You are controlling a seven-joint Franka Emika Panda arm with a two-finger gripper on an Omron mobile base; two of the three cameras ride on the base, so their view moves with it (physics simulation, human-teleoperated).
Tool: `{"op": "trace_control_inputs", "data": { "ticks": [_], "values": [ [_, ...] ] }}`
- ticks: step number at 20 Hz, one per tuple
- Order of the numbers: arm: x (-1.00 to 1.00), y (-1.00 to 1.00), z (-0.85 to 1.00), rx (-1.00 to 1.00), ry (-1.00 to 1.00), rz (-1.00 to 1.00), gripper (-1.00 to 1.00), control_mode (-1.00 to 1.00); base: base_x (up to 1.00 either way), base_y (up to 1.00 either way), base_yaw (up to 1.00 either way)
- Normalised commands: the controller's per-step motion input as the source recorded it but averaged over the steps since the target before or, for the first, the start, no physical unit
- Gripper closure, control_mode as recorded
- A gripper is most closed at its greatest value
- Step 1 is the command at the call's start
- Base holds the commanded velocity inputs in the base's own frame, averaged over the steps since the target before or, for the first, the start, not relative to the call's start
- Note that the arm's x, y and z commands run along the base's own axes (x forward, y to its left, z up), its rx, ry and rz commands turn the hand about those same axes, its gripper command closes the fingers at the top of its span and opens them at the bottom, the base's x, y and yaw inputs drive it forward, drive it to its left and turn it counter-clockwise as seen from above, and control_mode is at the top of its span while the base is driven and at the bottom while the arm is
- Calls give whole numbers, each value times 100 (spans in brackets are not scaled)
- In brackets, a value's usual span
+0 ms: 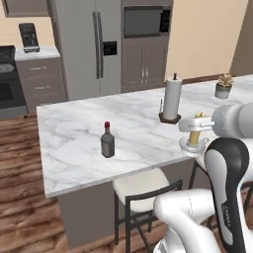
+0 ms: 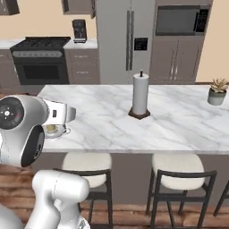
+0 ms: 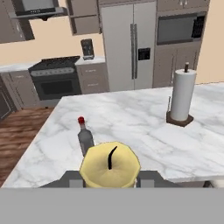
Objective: Get the candle and the liquor from the cabinet and move them to the dining counter.
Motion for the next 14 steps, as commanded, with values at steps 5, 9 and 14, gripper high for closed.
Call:
{"op": "trace_control_inputs", "data": {
  "ticks": [5,9,14],
  "values": [
    [0,0,0,0,0,0,100,100,30,-55,23],
    [0,0,0,0,0,0,100,100,45,-56,20],
    [0,0,0,0,0,0,100,100,36,-74,19]
  ]
}}
